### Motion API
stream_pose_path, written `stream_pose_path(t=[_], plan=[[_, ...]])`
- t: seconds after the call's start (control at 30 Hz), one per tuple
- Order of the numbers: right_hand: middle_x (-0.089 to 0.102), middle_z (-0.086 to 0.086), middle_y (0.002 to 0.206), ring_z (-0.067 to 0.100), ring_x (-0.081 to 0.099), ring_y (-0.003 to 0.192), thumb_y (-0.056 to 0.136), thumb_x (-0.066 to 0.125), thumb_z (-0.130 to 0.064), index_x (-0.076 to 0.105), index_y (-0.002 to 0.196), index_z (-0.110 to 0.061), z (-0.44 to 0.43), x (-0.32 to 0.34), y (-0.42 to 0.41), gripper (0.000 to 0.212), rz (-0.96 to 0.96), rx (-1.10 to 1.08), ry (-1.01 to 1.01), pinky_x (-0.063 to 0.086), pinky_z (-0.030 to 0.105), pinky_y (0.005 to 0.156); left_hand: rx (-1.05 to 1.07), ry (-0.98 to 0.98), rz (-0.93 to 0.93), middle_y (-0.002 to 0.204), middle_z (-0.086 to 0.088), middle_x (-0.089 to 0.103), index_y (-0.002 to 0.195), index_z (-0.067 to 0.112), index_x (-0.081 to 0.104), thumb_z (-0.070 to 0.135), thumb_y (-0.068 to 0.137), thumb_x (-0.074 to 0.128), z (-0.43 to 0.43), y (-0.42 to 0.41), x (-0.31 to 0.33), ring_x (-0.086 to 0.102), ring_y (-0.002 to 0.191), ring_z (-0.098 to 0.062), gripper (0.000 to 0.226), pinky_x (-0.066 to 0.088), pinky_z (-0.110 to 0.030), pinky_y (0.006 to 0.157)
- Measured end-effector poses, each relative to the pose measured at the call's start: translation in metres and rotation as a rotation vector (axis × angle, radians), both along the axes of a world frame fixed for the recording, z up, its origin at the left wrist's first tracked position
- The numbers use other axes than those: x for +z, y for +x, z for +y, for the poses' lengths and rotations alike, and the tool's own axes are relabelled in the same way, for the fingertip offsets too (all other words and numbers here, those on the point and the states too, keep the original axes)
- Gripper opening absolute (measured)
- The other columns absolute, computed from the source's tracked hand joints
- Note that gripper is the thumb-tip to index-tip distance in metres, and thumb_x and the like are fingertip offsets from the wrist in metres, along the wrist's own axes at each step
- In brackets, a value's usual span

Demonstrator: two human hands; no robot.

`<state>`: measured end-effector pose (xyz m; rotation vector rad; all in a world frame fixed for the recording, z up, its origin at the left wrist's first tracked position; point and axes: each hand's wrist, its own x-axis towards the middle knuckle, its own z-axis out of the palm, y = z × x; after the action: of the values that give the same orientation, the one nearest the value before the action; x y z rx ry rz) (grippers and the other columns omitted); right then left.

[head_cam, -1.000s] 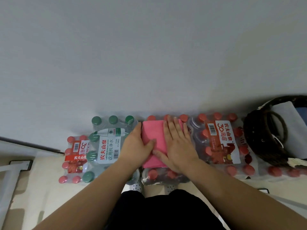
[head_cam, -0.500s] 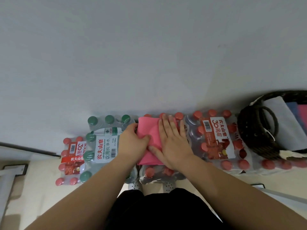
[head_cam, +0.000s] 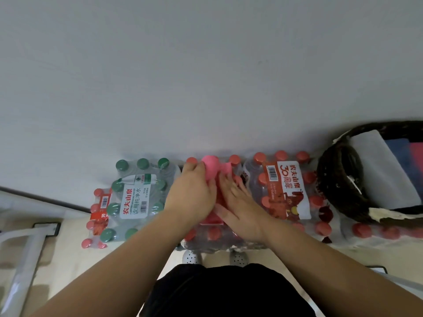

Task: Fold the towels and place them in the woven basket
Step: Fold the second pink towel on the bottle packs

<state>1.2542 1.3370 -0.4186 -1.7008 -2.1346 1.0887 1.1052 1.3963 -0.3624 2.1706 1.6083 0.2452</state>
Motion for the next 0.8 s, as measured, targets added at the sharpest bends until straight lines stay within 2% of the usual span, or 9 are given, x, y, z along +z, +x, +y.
stream_pose_path(t=[0.13, 0.2, 0.3, 0.33, 0.4, 0.47, 0.53, 0.67, 0.8], plan=[[-0.009, -0.013, 0.166, 0.009, -0.021, 0.149, 0.098, 0.031, -0.065, -0.022, 0.151, -0.044, 0.006, 0.012, 0.019, 0.078, 0.227, -0.047, -0.077, -0.002, 0.039, 0.123, -0.036, -0.035, -0.027, 0.114, -0.011, 0.046, 0.108, 0.008, 0.052, 0.014, 0.095, 0.044, -0.006, 0.022, -0.002, 0.052, 0.085, -0.024, 0.017, 0.048, -0.035, 0.078], [-0.008, -0.013, 0.166, 0.008, -0.015, 0.151, 0.098, 0.038, -0.062, -0.023, 0.149, -0.047, 0.007, 0.011, 0.025, 0.081, 0.285, -0.065, -0.125, 0.007, 0.044, 0.124, -0.055, -0.034, 0.013, 0.118, -0.014, 0.046, 0.114, 0.003, 0.053, 0.005, 0.090, 0.046, -0.005, 0.031, -0.003, 0.050, 0.091, -0.026, 0.025, 0.049, -0.035, 0.084], [0.005, -0.004, 0.167, 0.017, 0.016, 0.151, 0.098, 0.046, -0.043, -0.025, 0.147, -0.052, 0.008, 0.015, 0.033, 0.086, 0.367, -0.093, -0.215, 0.032, 0.036, 0.116, -0.019, 0.045, 0.095, 0.123, -0.012, 0.046, 0.122, 0.006, 0.053, 0.016, 0.091, 0.051, -0.004, 0.037, -0.012, 0.051, 0.104, -0.032, 0.033, 0.048, -0.041, 0.091], [0.008, -0.002, 0.167, 0.019, 0.023, 0.148, 0.098, 0.047, -0.036, -0.024, 0.147, -0.052, 0.009, 0.016, 0.035, 0.087, 0.364, -0.083, -0.215, 0.035, 0.032, 0.112, 0.002, 0.096, 0.141, 0.127, -0.011, 0.047, 0.127, 0.010, 0.052, 0.022, 0.092, 0.051, -0.004, 0.038, -0.017, 0.050, 0.110, -0.032, 0.037, 0.046, -0.041, 0.094], [-0.008, -0.007, 0.166, 0.015, 0.008, 0.152, 0.098, 0.047, -0.029, -0.020, 0.151, -0.044, 0.008, 0.017, 0.037, 0.087, 0.303, -0.045, -0.160, 0.024, 0.036, 0.121, 0.007, 0.152, 0.229, 0.144, -0.007, 0.042, 0.143, 0.014, 0.043, 0.026, 0.096, 0.047, -0.005, 0.039, -0.029, 0.040, 0.128, -0.031, 0.048, 0.037, -0.043, 0.105], [-0.030, -0.014, 0.160, 0.017, -0.018, 0.151, 0.099, 0.044, -0.033, -0.018, 0.155, -0.034, 0.006, 0.012, 0.038, 0.083, 0.165, 0.003, -0.089, 0.002, 0.039, 0.124, -0.037, 0.097, 0.269, 0.163, -0.003, 0.020, 0.156, 0.016, 0.020, 0.025, 0.101, 0.037, -0.011, 0.039, -0.040, 0.017, 0.149, -0.027, 0.058, 0.018, -0.046, 0.121], [-0.036, -0.012, 0.158, 0.018, -0.029, 0.147, 0.098, 0.038, -0.039, -0.019, 0.155, -0.029, 0.002, 0.007, 0.039, 0.081, 0.032, 0.061, -0.035, -0.010, 0.041, 0.123, -0.050, 0.046, 0.269, 0.167, 0.000, 0.000, 0.158, 0.018, 0.003, 0.030, 0.103, 0.023, -0.016, 0.039, -0.052, -0.008, 0.152, -0.018, 0.060, 0.003, -0.048, 0.124], [-0.033, -0.004, 0.160, 0.010, -0.033, 0.145, 0.098, 0.031, -0.039, -0.022, 0.154, -0.022, 0.003, 0.005, 0.043, 0.079, -0.065, 0.129, -0.010, -0.011, 0.043, 0.123, -0.048, 0.028, 0.316, 0.158, 0.005, -0.025, 0.154, 0.022, -0.018, 0.048, 0.095, 0.000, -0.021, 0.035, -0.062, -0.027, 0.144, -0.014, 0.067, -0.004, -0.050, 0.123], [-0.031, -0.005, 0.160, 0.007, -0.034, 0.144, 0.097, 0.031, -0.036, -0.022, 0.154, -0.021, 0.007, 0.006, 0.041, 0.079, -0.057, 0.094, -0.004, -0.010, 0.042, 0.123, -0.056, 0.026, 0.358, 0.159, 0.003, -0.030, 0.152, 0.027, -0.026, 0.049, 0.099, 0.006, -0.017, 0.039, -0.066, -0.030, 0.146, -0.020, 0.065, -0.006, -0.056, 0.121]])
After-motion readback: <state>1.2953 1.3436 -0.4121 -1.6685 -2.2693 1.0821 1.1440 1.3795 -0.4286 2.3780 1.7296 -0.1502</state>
